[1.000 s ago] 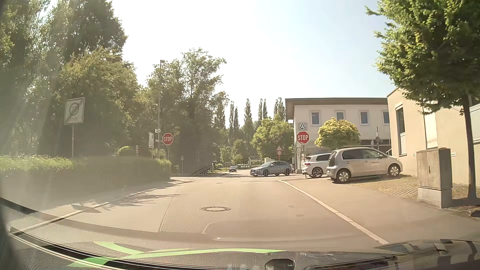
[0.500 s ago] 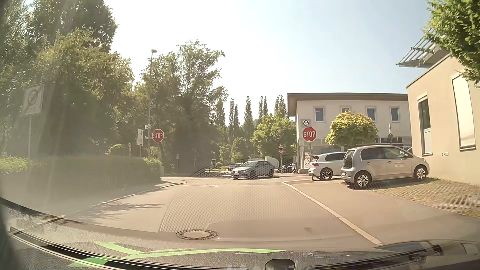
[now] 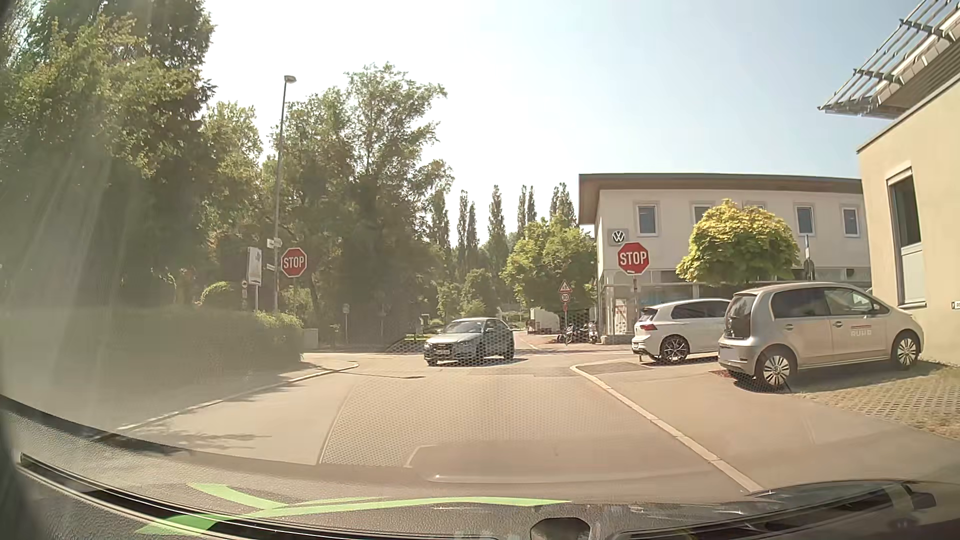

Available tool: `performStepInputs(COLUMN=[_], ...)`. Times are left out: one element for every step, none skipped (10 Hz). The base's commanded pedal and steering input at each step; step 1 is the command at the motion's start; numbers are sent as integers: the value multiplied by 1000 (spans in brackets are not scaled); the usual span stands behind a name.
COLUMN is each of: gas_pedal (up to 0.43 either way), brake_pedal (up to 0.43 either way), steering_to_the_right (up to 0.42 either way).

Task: Follow the waypoints while adhering to traffic rules and regulations

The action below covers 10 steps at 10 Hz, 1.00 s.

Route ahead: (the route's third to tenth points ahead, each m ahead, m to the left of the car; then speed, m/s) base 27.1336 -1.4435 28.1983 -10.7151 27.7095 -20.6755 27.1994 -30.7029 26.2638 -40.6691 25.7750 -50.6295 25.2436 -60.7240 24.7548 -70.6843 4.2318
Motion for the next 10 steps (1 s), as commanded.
performStepInputs(gas_pedal=[0,0,0,0,0,20,28,39,47,47], brake_pedal=[0,0,0,0,0,0,0,0,0,0], steering_to_the_right=[-4,-4,-4,-4,-4,-4,-5,-5,-5,-5])
